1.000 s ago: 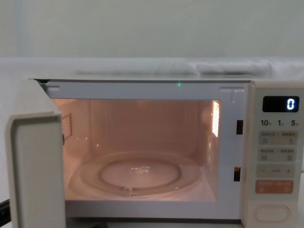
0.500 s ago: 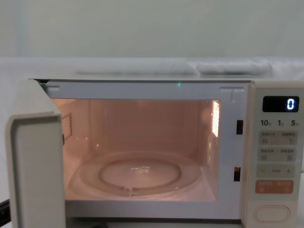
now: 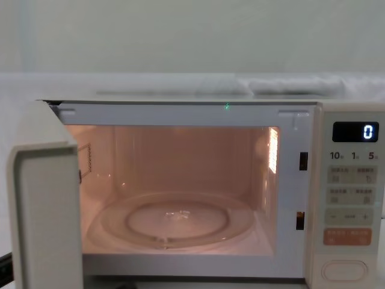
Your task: Press the button to open the microwave door with one hand; close the microwave door with the other hand.
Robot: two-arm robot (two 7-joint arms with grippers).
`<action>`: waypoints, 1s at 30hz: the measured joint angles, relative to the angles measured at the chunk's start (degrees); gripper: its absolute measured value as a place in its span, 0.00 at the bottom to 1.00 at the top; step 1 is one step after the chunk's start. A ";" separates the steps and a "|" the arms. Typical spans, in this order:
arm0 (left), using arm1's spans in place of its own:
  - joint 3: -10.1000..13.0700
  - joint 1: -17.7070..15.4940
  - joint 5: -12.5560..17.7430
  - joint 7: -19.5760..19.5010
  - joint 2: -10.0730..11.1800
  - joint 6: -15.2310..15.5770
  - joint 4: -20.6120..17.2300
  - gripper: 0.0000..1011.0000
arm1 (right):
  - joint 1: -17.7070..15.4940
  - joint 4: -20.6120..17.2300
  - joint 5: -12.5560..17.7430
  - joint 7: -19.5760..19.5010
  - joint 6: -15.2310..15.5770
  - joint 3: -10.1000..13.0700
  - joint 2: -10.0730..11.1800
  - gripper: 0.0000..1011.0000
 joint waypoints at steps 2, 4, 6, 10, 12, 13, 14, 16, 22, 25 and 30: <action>0.00 0.00 0.00 0.00 0.00 0.00 0.00 0.99 | 0.00 0.00 0.00 0.00 0.00 0.00 0.00 0.99; 0.00 0.00 0.00 0.00 0.00 0.00 0.00 0.99 | 0.00 0.00 0.00 0.00 0.00 0.00 0.00 0.99; 0.00 0.00 0.00 0.00 0.00 0.00 0.00 0.99 | 0.00 0.00 0.00 0.00 0.00 0.00 0.00 0.99; 0.00 0.00 0.00 0.00 0.00 0.00 0.00 0.99 | 0.00 0.00 0.00 0.00 0.00 0.00 0.00 0.99; 0.00 0.00 0.00 0.00 0.00 0.00 0.00 0.99 | 0.00 0.00 0.01 0.00 0.00 0.00 0.00 0.99; 0.00 0.00 0.00 0.00 0.00 0.00 0.00 0.99 | 0.00 0.00 0.00 0.00 0.00 0.00 0.00 0.99; 0.00 0.00 0.00 0.00 0.00 0.00 0.00 0.99 | 0.00 0.00 0.00 0.00 0.00 0.00 0.00 0.99; 0.00 0.00 0.00 0.00 0.00 0.00 0.00 0.99 | 0.00 0.00 0.00 0.00 0.00 0.00 0.00 0.99; 0.00 0.00 0.00 0.00 0.00 0.00 0.00 0.99 | 0.00 0.00 0.01 0.00 0.00 0.00 0.00 0.99; 0.00 0.00 0.00 0.00 0.00 0.00 0.00 0.99 | 0.00 0.00 0.01 0.00 0.00 0.00 0.00 0.99; 0.00 0.00 -0.01 0.00 0.00 0.00 0.00 0.96 | 0.00 0.00 0.00 0.00 0.00 0.00 0.00 0.99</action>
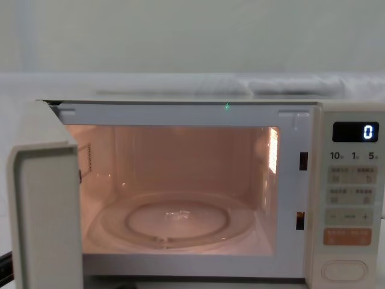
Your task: Press the button to open the microwave door with one hand; close the microwave door with the other hand.
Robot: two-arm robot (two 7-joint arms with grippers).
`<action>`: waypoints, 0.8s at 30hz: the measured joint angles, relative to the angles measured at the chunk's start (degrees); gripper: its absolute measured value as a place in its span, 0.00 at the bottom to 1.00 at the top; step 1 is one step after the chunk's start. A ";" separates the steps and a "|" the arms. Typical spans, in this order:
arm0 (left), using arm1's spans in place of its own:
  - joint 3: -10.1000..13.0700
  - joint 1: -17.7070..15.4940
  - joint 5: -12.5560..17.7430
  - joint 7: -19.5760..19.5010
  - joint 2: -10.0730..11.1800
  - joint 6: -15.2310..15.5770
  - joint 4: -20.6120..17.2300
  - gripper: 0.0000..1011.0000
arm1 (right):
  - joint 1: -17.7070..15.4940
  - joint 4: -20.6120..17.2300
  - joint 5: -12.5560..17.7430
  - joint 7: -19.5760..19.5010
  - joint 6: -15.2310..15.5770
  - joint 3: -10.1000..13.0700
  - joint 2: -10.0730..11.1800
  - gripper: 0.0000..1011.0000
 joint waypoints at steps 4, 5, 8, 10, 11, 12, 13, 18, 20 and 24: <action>0.00 0.00 0.00 0.00 0.00 0.00 0.00 0.88 | 0.00 0.00 0.00 0.00 0.00 0.00 0.00 0.99; 0.00 0.00 0.00 0.00 0.00 0.00 0.00 0.85 | 0.00 0.00 0.00 0.00 0.00 0.00 0.00 0.99; 0.00 0.00 0.00 0.00 0.00 0.00 0.00 0.76 | 0.00 0.00 0.00 0.00 0.00 0.00 0.00 0.99; 0.00 0.00 0.00 0.00 0.00 0.00 0.00 0.71 | 0.00 0.00 0.00 0.00 0.00 0.00 0.00 0.99; 0.00 0.00 0.00 0.00 0.00 0.00 0.00 0.68 | 0.00 0.00 0.00 0.00 0.00 0.00 0.00 0.99; 0.00 0.00 0.00 0.00 0.00 0.00 0.00 0.64 | 0.00 0.00 0.00 0.00 0.00 0.00 0.00 0.99; 0.00 0.00 0.00 0.00 0.00 0.00 0.00 0.61 | 0.00 0.00 0.00 0.00 0.00 0.00 0.00 0.99; 0.00 0.00 0.00 0.00 0.00 0.00 0.00 0.44 | 0.00 0.00 0.00 0.00 0.00 0.00 0.00 0.99; 0.00 0.00 0.00 0.00 0.00 0.00 0.00 0.40 | 0.00 0.00 0.00 0.00 0.00 0.00 0.00 0.99; 0.00 0.00 0.00 0.00 0.00 0.00 0.00 0.26 | 0.00 0.00 0.00 0.00 0.00 0.00 0.00 0.99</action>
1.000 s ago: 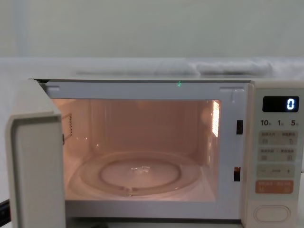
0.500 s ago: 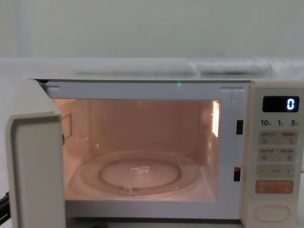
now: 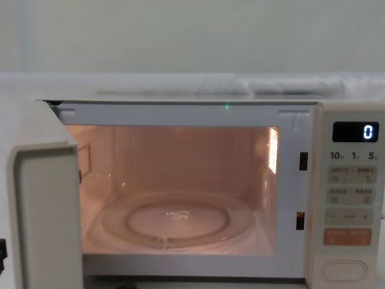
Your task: Press the button to open the microwave door with one hand; close the microwave door with the other hand.
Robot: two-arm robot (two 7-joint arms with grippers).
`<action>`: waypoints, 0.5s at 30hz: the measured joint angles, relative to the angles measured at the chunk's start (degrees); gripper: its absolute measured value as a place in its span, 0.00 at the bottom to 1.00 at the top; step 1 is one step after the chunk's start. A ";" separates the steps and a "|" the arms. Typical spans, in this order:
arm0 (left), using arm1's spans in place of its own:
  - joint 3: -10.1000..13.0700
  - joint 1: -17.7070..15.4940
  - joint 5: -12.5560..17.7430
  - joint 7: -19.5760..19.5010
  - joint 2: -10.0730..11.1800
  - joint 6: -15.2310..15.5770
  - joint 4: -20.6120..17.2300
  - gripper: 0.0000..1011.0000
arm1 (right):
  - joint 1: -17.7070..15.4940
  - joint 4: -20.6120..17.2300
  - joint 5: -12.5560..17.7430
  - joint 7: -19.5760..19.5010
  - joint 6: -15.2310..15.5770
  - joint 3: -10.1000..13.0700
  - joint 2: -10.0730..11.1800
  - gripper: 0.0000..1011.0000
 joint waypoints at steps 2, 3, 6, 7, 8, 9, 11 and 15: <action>0.00 0.00 0.00 0.00 0.00 0.00 0.00 0.18 | 0.00 0.00 0.00 0.00 0.00 0.00 0.00 0.99; 0.00 0.00 0.00 0.00 0.00 0.00 0.00 0.16 | 0.00 0.00 0.00 0.00 0.00 0.00 0.00 0.99; 0.00 0.00 0.00 0.00 0.00 0.00 0.00 0.07 | 0.00 0.00 0.00 0.00 0.00 0.00 0.00 0.99; 0.00 0.00 0.00 0.00 0.00 0.00 0.00 0.02 | 0.00 0.00 0.00 0.00 0.00 0.00 0.00 0.99; 0.00 0.00 0.00 0.00 0.00 0.00 0.00 0.01 | 0.00 0.00 0.00 0.00 0.00 0.00 0.00 0.99; 0.00 0.00 0.00 0.00 0.00 0.00 0.00 0.00 | 0.00 0.00 0.00 0.00 0.00 0.00 0.00 0.99; 0.00 0.00 0.00 0.00 0.00 0.00 0.00 0.00 | 0.00 0.00 0.00 0.00 0.00 0.00 0.00 0.99; 0.00 0.00 0.00 0.00 0.00 0.00 0.00 0.00 | 0.00 0.00 0.00 0.00 0.00 0.00 0.00 0.99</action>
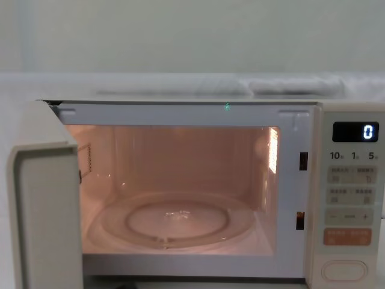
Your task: Press the button to open the microwave door with one hand; close the microwave door with the other hand.
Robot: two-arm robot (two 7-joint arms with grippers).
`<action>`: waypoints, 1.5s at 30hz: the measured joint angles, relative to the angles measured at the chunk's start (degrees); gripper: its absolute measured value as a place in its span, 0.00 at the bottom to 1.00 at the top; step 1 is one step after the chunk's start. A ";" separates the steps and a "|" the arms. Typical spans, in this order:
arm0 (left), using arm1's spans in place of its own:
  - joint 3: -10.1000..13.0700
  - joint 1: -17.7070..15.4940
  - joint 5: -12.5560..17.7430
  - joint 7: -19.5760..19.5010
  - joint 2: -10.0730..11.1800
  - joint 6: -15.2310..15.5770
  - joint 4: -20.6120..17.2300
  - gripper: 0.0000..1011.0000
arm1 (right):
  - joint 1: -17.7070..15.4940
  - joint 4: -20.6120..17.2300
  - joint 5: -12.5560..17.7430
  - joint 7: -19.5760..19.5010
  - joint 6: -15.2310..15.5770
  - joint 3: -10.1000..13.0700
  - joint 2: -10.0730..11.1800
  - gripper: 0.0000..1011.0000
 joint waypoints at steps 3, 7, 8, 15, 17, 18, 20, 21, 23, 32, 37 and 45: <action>-0.05 0.02 -0.04 -0.12 -0.03 0.03 0.00 0.00 | 0.00 0.00 0.00 0.00 0.00 0.00 0.00 0.99; -1.00 0.54 -0.90 -2.01 -0.25 0.39 -0.36 0.00 | 0.00 0.00 0.00 0.00 0.00 0.00 0.00 0.99; -1.22 0.64 -1.13 -2.32 -0.32 0.42 -0.46 0.00 | 0.00 0.00 0.00 0.00 0.00 0.00 0.00 0.99; -3.68 2.58 -2.18 -4.69 -0.11 0.60 -1.70 0.00 | 0.00 0.00 0.00 0.00 0.00 0.00 0.00 0.99; -4.83 3.68 -2.28 -5.23 0.12 0.61 -2.40 0.00 | 0.00 0.00 0.00 0.00 0.00 0.00 0.00 0.99; -5.29 4.07 -2.30 -5.34 0.17 0.61 -2.62 0.00 | 0.00 0.00 0.00 0.00 0.00 0.00 0.00 0.99; -6.62 5.32 -2.50 -5.75 0.38 0.59 -3.42 0.00 | 0.00 0.00 0.00 0.00 0.00 0.00 0.00 0.99; -7.23 5.90 -2.65 -6.00 0.48 0.58 -3.81 0.00 | 0.00 0.00 0.00 0.00 0.00 0.00 0.00 0.99; -8.66 7.32 -2.94 -6.58 0.80 0.50 -4.75 0.00 | 0.00 0.00 0.00 0.00 0.00 0.00 0.00 0.99; -13.55 13.87 -5.45 -10.91 1.92 -2.20 -10.23 0.00 | 0.00 0.00 0.00 0.00 0.00 0.00 0.00 0.99; -13.48 15.54 -7.29 -14.28 3.60 -2.71 -12.83 0.00 | 0.00 0.00 0.00 0.00 0.00 0.00 0.00 0.99; -9.14 14.52 -8.97 -19.67 8.35 -1.51 -16.10 0.00 | 0.00 0.00 0.00 0.00 0.00 0.00 0.00 0.99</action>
